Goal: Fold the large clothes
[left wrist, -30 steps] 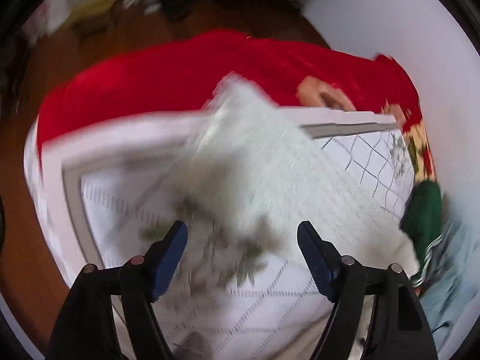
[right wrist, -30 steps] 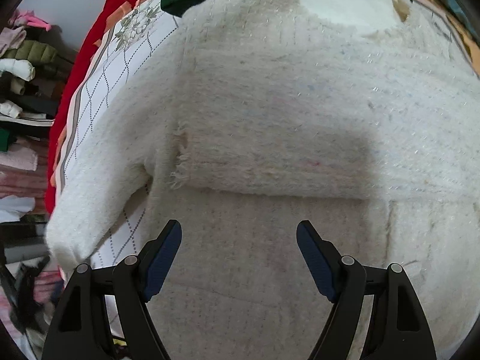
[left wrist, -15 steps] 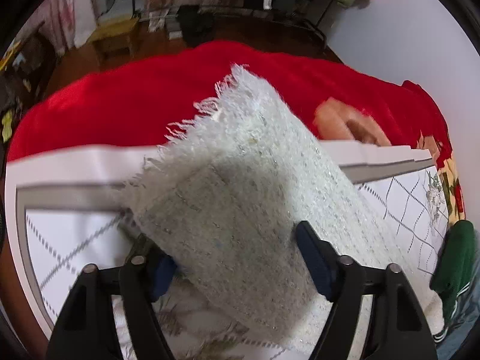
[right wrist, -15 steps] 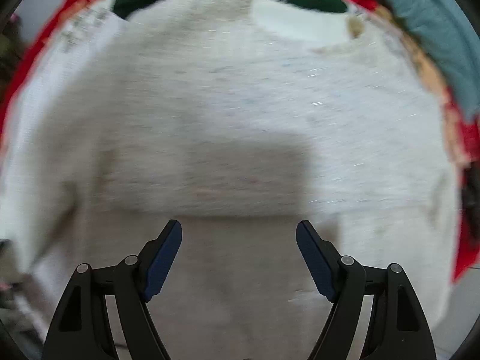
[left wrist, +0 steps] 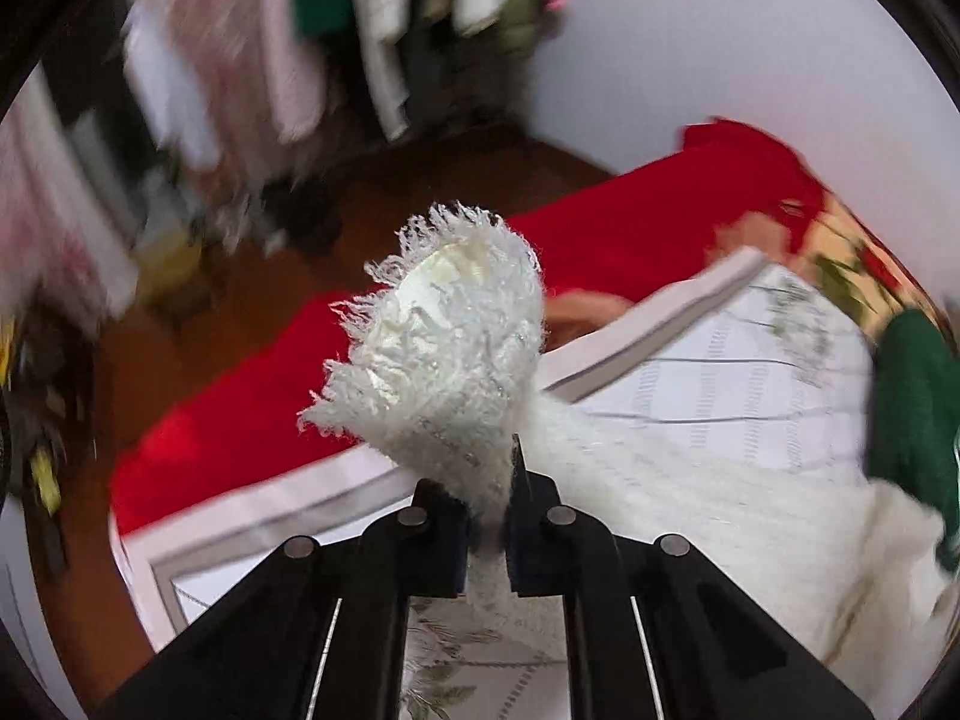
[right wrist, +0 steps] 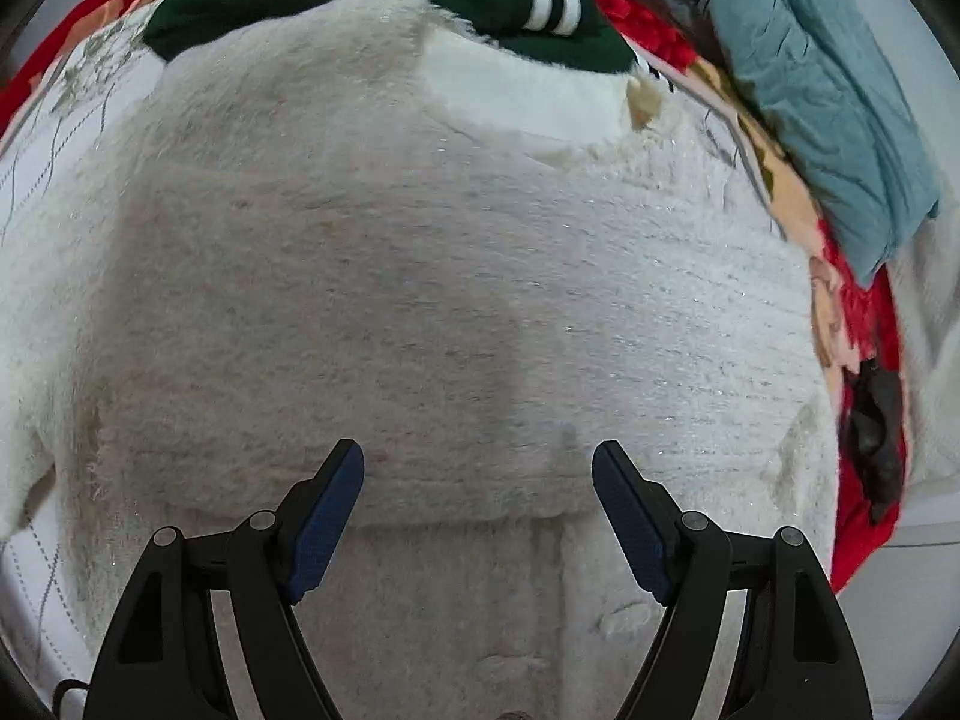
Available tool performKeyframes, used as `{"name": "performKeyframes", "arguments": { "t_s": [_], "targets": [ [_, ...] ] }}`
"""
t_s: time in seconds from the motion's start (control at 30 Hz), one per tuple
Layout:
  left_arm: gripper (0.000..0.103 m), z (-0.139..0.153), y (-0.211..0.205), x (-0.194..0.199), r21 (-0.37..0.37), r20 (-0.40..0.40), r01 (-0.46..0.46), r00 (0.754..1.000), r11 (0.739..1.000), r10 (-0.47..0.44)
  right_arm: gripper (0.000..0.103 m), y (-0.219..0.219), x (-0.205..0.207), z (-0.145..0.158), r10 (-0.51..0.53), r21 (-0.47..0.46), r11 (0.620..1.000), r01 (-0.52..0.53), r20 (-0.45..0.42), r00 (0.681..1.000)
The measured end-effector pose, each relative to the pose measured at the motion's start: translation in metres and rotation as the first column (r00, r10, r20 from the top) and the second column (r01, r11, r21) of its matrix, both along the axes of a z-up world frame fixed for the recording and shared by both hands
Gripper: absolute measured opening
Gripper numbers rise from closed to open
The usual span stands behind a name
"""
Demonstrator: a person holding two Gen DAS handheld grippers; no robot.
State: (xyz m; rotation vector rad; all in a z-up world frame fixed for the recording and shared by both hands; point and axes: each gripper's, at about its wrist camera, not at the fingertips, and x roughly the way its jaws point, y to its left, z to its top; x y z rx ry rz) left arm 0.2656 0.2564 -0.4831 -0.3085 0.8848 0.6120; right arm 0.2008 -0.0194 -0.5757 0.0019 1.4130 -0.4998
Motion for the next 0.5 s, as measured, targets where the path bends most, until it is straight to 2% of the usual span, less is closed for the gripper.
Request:
{"name": "performKeyframes", "arguments": {
  "t_s": [0.1,0.17,0.27,0.37,0.43,0.47,0.5],
  "targets": [
    [0.005,0.031,-0.049,0.011,0.085,0.01,0.114,0.993,0.99,-0.115,0.08,-0.034,-0.004,0.01,-0.019,0.055,0.998,0.017,0.02,1.0],
    [0.005,0.046,-0.081,0.02,0.11,0.014,0.176,0.984,0.978,-0.178,0.08,-0.062,-0.01,0.017,-0.038,0.086,0.996,0.035,0.031,0.999],
    [0.005,0.066,-0.148,0.035,0.11,0.028,0.303,0.951,0.947,-0.308,0.08,-0.11,-0.02,0.025,-0.075,0.108,0.992,0.071,0.039,0.996],
    [0.005,0.071,-0.226,0.045,0.072,0.034,0.448,0.892,0.891,-0.451,0.08,-0.164,-0.035,0.033,-0.121,0.11,0.987,0.115,0.046,0.992],
    [0.005,0.069,-0.281,0.05,0.029,0.033,0.538,0.842,0.842,-0.539,0.08,-0.199,-0.045,0.036,-0.146,0.1,0.985,0.141,0.046,0.988],
    [0.005,0.064,-0.316,0.051,-0.008,0.037,0.592,0.805,0.806,-0.592,0.08,-0.223,-0.054,0.038,-0.171,0.094,0.982,0.166,0.047,0.984],
    [0.005,0.063,-0.339,0.051,-0.025,0.035,0.624,0.782,0.781,-0.623,0.08,-0.232,-0.06,0.038,-0.184,0.092,0.98,0.179,0.047,0.982]
  ]
}}
